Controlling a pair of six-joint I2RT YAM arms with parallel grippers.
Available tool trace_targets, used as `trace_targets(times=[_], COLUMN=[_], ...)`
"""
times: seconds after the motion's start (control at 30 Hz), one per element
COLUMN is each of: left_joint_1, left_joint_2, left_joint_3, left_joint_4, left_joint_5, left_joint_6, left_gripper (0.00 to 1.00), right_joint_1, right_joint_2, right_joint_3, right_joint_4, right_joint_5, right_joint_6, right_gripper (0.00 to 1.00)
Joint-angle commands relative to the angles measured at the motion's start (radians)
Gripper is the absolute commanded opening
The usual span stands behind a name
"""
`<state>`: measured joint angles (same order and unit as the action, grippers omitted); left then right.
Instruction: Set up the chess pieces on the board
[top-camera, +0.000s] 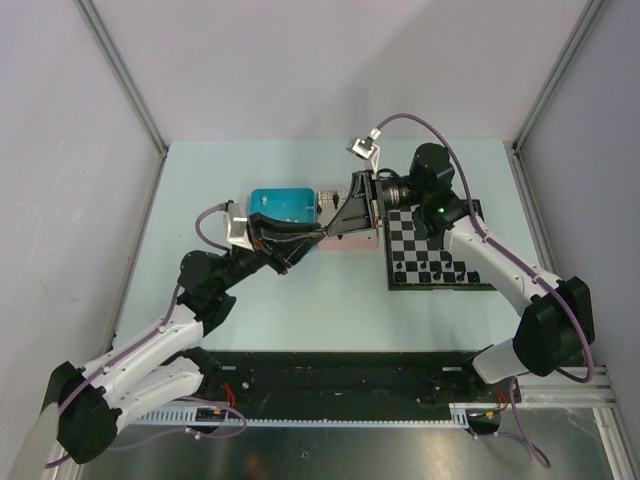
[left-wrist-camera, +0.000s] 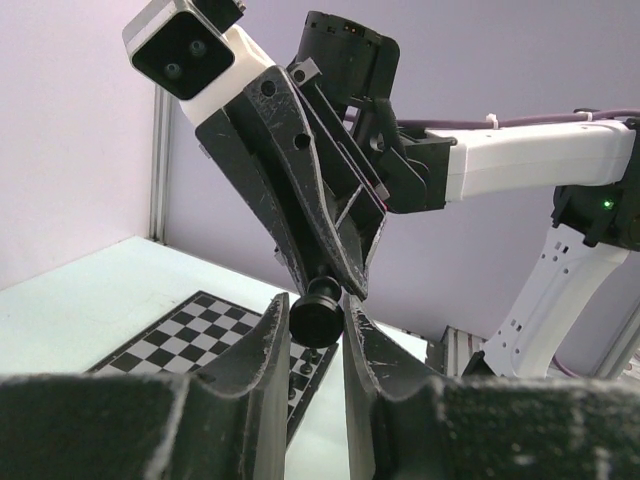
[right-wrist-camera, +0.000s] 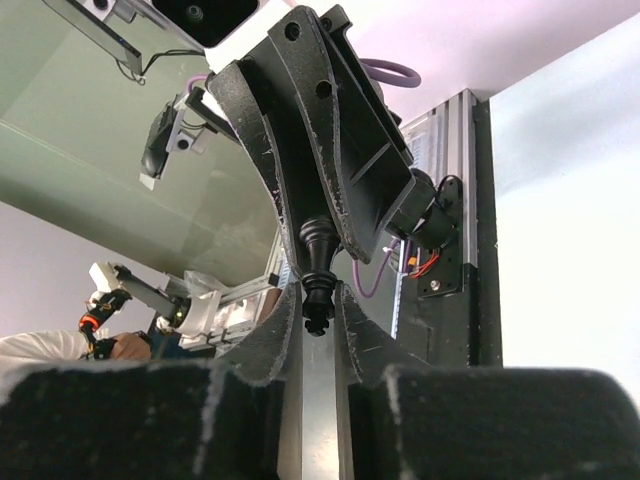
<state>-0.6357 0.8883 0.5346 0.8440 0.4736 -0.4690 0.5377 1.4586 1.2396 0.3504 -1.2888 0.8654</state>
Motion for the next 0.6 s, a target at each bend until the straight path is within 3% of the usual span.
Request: trace_targets(times=[0.0,0.13,0.23,0.27,0.37,0.43,0.53,0.57], left_joint_1=[0.001,0.001,0.002,0.002,0.031,0.063,0.143,0.160], left_joint_2=[0.008,0.008,-0.002,-0.006,-0.051,-0.084,-0.166,-0.189], left_joint_3=[-0.018,-0.024,-0.033,-0.041,-0.064,-0.067,-0.039,0.000], left_joint_4=[0.012,0.012,0.012,0.010,-0.031,-0.100,-0.346,-0.509], left_joint_5=[-0.016,-0.015,-0.033,-0.044,-0.047,-0.032,-0.036,-0.047], left_joint_6=[0.023,0.015,0.000,-0.008,-0.017,-0.013,0.041,0.097], left_gripper=[0.00,0.04,0.37,0.57,0.88,0.96,1.00,1.00], right_joint_1=[0.008,0.004,-0.008,-0.028,-0.099,-0.146,-0.241,-0.261], right_joint_2=[-0.018,-0.030,-0.040,-0.047,-0.070,-0.087,-0.118,-0.124], right_joint_3=[0.003,0.001,0.003,0.003,0.003,0.004,0.044,0.058], right_joint_4=[0.048,0.006,-0.065,-0.114,-0.253,-0.359,-0.705,-0.869], right_joint_5=[-0.018,-0.012,-0.006,-0.003,0.016,0.032,0.146,0.198], right_joint_6=[-0.005,-0.075,-0.166,-0.196,-0.337,-0.505,-0.774,-0.956], right_gripper=[0.07,0.03,0.02,0.02,0.01,0.01,0.01,0.01])
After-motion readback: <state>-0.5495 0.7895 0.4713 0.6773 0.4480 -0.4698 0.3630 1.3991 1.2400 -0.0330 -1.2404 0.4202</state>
